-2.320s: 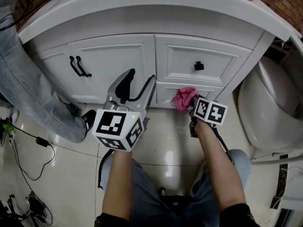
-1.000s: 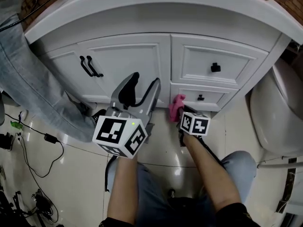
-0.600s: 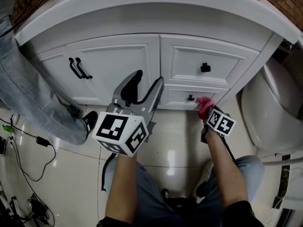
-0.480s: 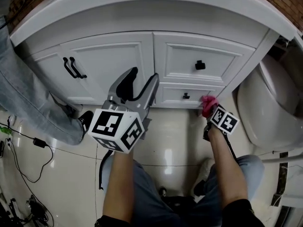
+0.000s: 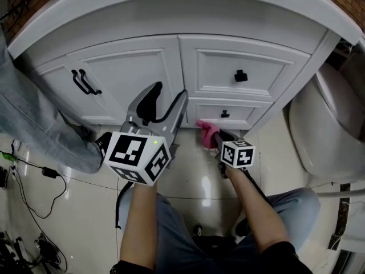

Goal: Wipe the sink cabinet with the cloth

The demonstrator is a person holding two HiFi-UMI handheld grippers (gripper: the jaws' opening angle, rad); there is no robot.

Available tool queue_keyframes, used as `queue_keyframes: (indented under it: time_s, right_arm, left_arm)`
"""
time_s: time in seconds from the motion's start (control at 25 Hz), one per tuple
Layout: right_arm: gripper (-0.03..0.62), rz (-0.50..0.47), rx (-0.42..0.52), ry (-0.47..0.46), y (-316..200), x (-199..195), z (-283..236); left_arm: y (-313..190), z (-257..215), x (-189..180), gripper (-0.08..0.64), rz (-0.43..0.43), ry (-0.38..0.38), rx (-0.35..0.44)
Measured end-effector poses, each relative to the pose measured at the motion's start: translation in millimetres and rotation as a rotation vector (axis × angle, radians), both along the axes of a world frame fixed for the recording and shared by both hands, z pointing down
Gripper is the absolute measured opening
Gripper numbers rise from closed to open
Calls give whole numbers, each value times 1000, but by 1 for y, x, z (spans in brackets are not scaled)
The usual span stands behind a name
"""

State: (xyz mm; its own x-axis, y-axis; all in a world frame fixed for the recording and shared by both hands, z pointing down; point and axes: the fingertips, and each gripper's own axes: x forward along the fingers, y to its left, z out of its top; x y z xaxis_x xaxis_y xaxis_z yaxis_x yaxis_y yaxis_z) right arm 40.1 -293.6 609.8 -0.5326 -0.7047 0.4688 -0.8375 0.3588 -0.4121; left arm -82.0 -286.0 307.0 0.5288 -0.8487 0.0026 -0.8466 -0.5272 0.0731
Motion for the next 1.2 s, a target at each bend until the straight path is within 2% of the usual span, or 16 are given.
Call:
queue_keyframes:
  time_s: [0.08,0.24,0.4,0.56,0.8,0.88,0.96,1.08,1.2]
  right_arm:
    - [44,-34,-14,-31,-1,-28,10]
    - [44,9,-57,-150,-9,-58,25]
    - [44,109,-57,-232,-24,-40,29]
    - [44,245,-51,-167,-28,28,34]
    - [44,517,-57,-75,-8,178,31]
    - [44,567,-41,-48,3,221,26]
    - [44,554,-49,-4,19,240,26]
    - [44,472,-73,61,47,236,23]
    - [44,337,9,137,62,212,-11]
  left_arm:
    - [1,4,-5,244,-8,-22,-6]
    - [9,11,-10,244,-16,-69,-23]
    - [17,11,-5,244,-6,-87,-23]
    - [15,13,7,244,31,-122,-16]
    - [16,10,21,244,66,-120,-10]
    - [19,8,28,244,81,-129,-4]
    - [23,3,30,244,85,-131,1]
    - [35,-14,31,244,79,-94,24]
    - [53,-22,32,245,74,-113,41]
